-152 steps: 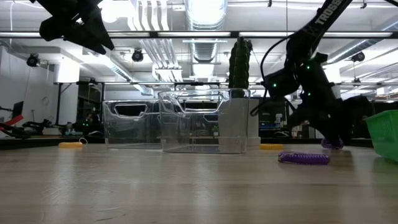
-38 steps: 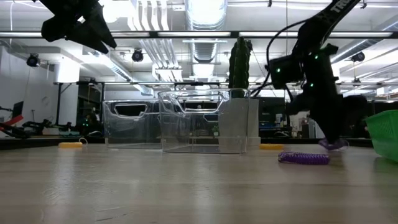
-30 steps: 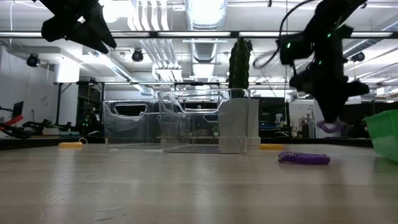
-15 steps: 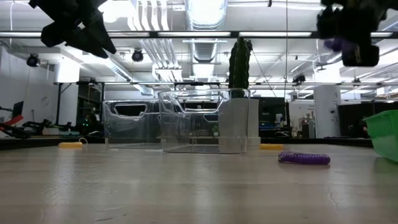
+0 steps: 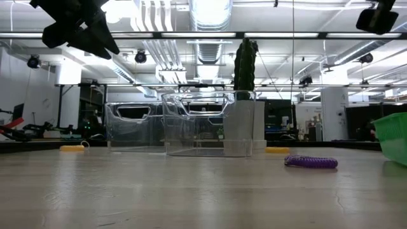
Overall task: Sort spring keychains
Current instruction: Put the top violet spring keychain into the right transparent bin
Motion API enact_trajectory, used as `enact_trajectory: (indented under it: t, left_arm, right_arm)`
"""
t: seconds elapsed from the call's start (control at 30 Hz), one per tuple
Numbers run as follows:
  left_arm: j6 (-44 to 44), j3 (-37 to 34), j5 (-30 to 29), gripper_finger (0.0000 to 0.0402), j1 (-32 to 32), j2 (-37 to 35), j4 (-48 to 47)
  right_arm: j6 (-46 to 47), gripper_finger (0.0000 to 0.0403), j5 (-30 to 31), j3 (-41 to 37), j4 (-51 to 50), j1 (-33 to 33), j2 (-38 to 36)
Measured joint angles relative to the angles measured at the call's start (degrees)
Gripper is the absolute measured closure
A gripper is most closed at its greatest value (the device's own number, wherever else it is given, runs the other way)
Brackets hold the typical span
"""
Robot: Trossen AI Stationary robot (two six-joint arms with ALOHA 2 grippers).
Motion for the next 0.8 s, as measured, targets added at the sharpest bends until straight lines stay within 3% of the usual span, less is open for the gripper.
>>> enact_trajectory:
  t: [0.43, 0.6, 0.8]
  left_arm:
    - [-0.02, 0.02, 0.00, 0.0248, 0.00, 0.00, 0.08]
    - [-0.02, 0.02, 0.00, 0.0248, 0.00, 0.00, 0.40]
    - [-0.02, 0.02, 0.00, 0.0248, -0.01, 0.00, 0.48]
  right_arm:
    - [0.66, 0.0381, 0.73, 0.02, 0.33, -0.02, -3.35]
    - [0.66, 0.0381, 0.95, 0.02, 0.29, -0.02, -2.02]
    - [0.61, 0.0381, 6.00, 0.02, 0.29, -0.04, 2.58]
